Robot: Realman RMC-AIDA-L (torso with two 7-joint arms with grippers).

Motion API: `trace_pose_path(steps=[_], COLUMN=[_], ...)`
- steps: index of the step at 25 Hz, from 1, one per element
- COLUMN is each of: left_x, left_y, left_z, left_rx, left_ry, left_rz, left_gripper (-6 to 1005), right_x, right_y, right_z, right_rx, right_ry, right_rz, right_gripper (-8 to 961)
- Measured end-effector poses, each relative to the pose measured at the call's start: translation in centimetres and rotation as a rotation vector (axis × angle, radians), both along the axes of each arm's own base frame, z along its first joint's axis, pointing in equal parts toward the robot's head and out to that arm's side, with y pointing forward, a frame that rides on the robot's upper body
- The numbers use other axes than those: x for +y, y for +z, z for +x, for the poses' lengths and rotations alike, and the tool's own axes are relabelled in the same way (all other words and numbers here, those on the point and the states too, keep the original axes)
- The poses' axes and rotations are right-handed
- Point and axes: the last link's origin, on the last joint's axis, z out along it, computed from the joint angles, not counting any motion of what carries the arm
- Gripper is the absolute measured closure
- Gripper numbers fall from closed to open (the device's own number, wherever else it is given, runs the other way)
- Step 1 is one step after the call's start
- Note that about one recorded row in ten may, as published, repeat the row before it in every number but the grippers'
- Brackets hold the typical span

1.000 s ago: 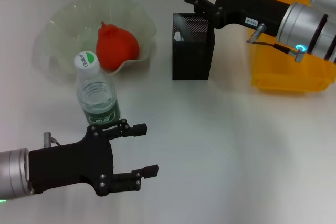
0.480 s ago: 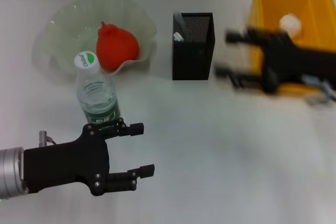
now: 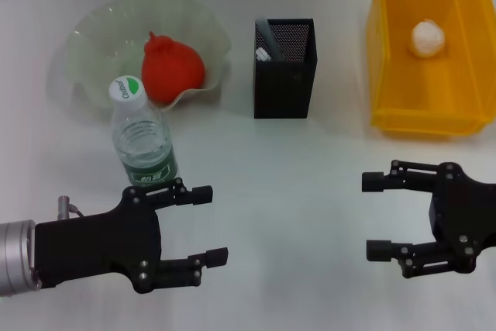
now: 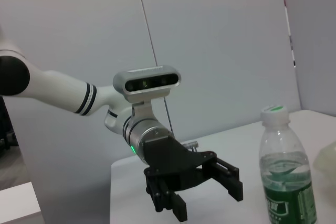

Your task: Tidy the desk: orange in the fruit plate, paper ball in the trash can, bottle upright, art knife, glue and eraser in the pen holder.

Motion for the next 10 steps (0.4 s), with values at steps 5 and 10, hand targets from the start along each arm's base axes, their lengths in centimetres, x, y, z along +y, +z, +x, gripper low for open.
trace_pose_path(steps=[5,10], left_x=[-0.03,-0.05], left_y=[0.01,-0.03], left_z=[0.01,0.04], left_rx=[-0.001,-0.002], left_ry=[-0.001,-0.002], left_rz=[-0.002,-0.002], left_gripper=[214,214], right_x=[0.12,0.28], right_y=[-0.37,-0.43], right_z=[-0.04,-0.03], right_rx=[0.012,0.01], right_ry=[-0.006,-0.009], right_rz=[-0.011,-0.006], right_gripper=[112,112])
